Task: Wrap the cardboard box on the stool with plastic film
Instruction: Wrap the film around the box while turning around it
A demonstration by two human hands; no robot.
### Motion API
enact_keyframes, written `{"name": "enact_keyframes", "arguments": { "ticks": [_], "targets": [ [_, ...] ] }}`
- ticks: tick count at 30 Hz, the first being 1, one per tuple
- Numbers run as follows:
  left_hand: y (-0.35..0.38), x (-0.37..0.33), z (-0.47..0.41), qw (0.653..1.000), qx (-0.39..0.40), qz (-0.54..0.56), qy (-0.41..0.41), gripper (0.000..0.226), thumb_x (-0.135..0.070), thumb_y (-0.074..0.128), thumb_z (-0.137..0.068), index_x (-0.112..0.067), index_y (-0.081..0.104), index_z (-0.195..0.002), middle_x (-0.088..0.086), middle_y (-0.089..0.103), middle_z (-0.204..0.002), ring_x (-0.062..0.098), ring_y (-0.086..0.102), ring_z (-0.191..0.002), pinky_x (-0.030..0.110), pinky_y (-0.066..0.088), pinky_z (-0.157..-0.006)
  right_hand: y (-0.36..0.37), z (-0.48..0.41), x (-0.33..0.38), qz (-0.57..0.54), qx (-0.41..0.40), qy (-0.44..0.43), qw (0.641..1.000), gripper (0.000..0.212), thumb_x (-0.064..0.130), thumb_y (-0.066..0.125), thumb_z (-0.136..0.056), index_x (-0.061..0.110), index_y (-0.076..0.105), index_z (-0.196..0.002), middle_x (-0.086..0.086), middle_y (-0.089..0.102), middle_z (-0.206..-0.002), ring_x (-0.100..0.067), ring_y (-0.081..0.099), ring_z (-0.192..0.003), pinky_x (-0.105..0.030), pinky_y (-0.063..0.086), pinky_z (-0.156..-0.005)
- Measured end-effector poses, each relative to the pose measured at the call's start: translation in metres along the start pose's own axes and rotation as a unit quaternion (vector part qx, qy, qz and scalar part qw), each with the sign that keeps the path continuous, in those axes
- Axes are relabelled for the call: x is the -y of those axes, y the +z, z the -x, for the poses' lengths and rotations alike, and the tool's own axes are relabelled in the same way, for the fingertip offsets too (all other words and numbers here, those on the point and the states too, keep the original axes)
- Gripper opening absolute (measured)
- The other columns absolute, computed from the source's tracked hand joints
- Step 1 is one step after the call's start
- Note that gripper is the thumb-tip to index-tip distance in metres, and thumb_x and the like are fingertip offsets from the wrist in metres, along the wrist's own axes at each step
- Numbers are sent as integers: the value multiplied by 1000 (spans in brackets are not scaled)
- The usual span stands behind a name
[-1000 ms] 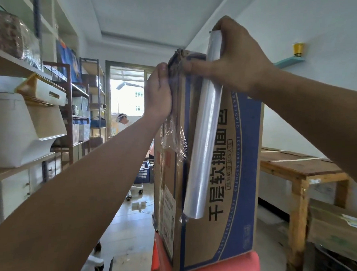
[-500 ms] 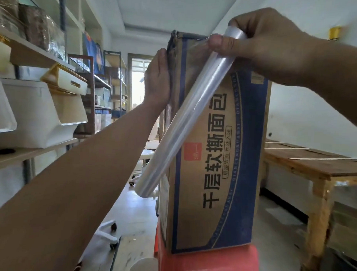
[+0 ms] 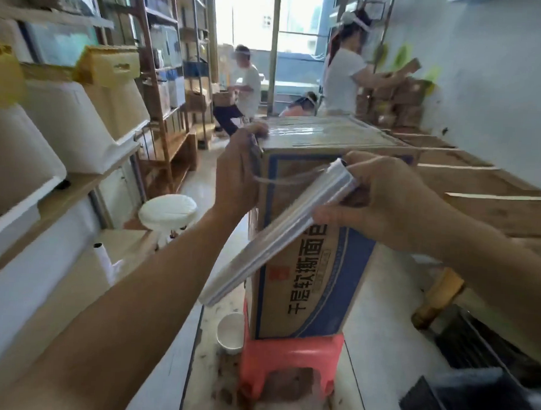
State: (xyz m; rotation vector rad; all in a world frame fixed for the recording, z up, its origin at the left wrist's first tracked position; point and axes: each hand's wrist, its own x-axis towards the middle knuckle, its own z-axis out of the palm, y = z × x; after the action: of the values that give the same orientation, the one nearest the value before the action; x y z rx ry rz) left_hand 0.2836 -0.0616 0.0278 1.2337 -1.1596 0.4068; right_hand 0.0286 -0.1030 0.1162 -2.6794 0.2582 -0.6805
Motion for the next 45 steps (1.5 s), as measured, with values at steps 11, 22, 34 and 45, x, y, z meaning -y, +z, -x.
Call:
{"name": "enact_keyframes", "arguments": {
  "ticks": [11,22,34,45],
  "targets": [
    [-8,-14,-14,994,24,-99,30,49,20,69,-77,-6,59,-117,15,63,-127,28,58,-124,50,47,-98,-51,-8,19,-15,211,43,976,17,28,71,-88,17,76,-100,8,67,-100,-8,68,-92,-37,58,-76],
    [-8,-24,-5,989,11,-150,13,58,11,75,-79,-22,52,-121,12,61,-132,27,58,-120,50,48,-95,-50,-9,16,16,238,-94,967,30,40,58,-93,14,74,-96,5,65,-105,-6,65,-84,-23,55,-68],
    [-8,-25,1,986,38,-129,-99,38,-1,59,-97,-27,54,-124,4,54,-144,27,54,-128,53,45,-102,-45,24,10,-33,155,81,984,24,31,66,-92,32,59,-69,18,65,-69,5,65,-67,-10,46,-56],
    [-10,-30,1,987,54,-111,-100,34,3,55,-98,-16,56,-125,13,54,-140,31,52,-130,53,44,-103,-53,25,6,-29,190,-30,981,47,52,44,-90,16,74,-88,12,64,-87,-4,62,-74,-19,51,-61]
  ]
}}
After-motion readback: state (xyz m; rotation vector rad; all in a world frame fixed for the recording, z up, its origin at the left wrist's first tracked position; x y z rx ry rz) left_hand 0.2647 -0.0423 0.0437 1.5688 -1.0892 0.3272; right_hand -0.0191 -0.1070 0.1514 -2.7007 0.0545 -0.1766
